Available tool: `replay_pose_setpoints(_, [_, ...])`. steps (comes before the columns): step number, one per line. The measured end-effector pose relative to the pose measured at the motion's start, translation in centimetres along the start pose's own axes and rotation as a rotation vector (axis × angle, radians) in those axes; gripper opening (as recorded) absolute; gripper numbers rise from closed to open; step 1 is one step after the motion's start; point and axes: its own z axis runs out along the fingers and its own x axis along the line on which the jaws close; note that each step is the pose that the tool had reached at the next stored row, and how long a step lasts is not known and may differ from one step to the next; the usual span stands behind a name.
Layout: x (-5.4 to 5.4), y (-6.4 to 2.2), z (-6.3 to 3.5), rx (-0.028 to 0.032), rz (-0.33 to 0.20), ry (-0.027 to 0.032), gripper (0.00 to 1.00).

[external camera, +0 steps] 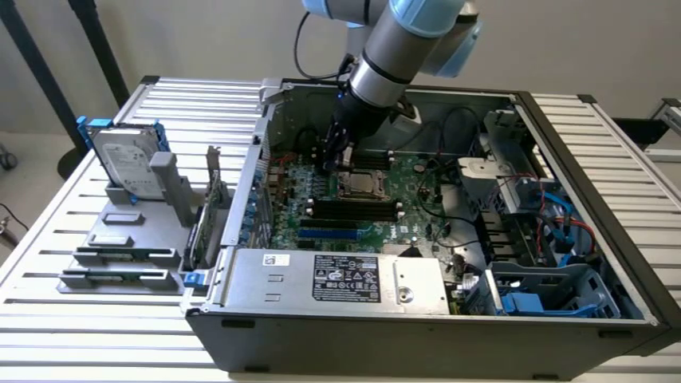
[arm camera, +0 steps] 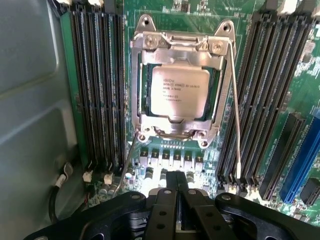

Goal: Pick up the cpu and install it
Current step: 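Install the first cpu locking lever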

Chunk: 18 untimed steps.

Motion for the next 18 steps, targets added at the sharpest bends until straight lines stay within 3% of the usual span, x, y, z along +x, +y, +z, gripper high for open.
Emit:
replay_pose_setpoints(2, [0.0, -0.62, 0.10, -0.0004, -0.002, 0.0074, 0.11])
replay_pose_setpoints(5, [0.0, -1.45, -0.06, -0.0011, -0.008, 0.0265, 0.11])
replay_pose_setpoints(13, [0.0, -2.81, -0.75, -0.0044, -0.006, 0.0879, 0.11])
replay_pose_setpoints(18, [0.0, -2.89, -0.78, -0.0072, 0.019, 0.0963, 0.11])
